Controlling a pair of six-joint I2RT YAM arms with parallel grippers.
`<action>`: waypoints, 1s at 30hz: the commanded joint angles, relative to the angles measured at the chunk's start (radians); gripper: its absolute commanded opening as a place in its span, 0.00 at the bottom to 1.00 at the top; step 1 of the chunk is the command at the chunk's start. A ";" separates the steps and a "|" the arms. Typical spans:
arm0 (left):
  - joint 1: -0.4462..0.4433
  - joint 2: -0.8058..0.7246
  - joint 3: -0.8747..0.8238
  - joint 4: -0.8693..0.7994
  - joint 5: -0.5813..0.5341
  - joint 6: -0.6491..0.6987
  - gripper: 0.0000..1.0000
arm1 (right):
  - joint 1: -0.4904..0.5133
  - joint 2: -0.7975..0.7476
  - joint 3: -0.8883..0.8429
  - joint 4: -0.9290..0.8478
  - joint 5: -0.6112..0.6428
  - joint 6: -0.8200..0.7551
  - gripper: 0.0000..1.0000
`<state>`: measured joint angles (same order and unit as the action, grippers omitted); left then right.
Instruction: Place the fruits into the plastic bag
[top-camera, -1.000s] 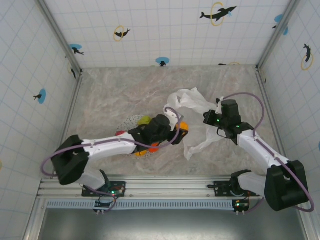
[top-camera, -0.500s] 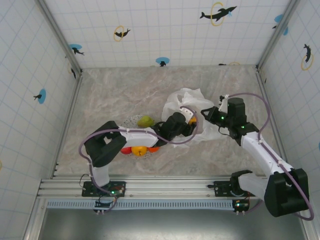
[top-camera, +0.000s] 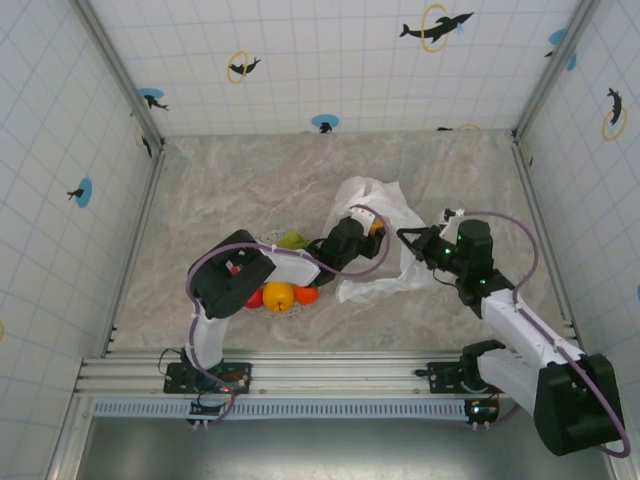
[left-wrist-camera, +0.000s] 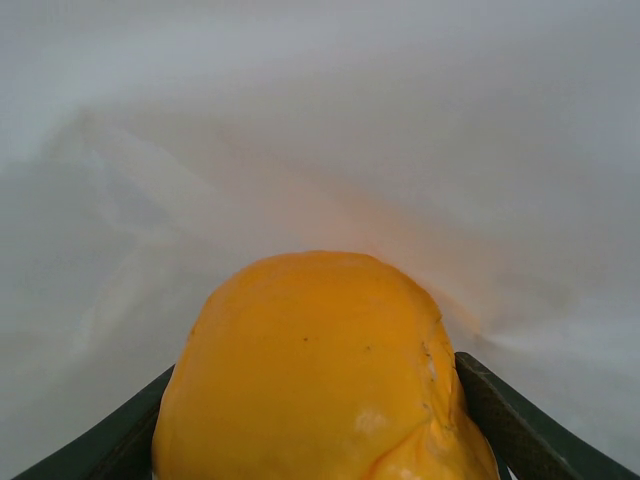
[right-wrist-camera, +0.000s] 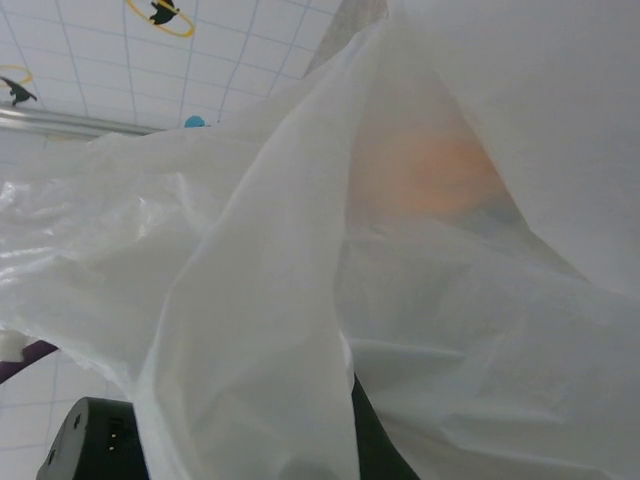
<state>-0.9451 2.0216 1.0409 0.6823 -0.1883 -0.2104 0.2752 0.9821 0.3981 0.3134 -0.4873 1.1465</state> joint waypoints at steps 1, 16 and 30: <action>-0.007 0.002 0.020 0.069 0.063 -0.016 0.61 | 0.008 -0.012 -0.041 0.144 0.032 0.098 0.00; -0.007 -0.210 -0.110 -0.105 0.281 -0.101 0.84 | -0.022 -0.044 -0.107 0.178 0.095 0.138 0.00; -0.007 -0.492 -0.284 -0.304 0.480 -0.150 0.82 | -0.080 -0.074 -0.136 0.183 0.164 0.153 0.00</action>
<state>-0.9489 1.5852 0.7872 0.4328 0.2375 -0.3408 0.2058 0.9291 0.2771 0.4606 -0.3443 1.2984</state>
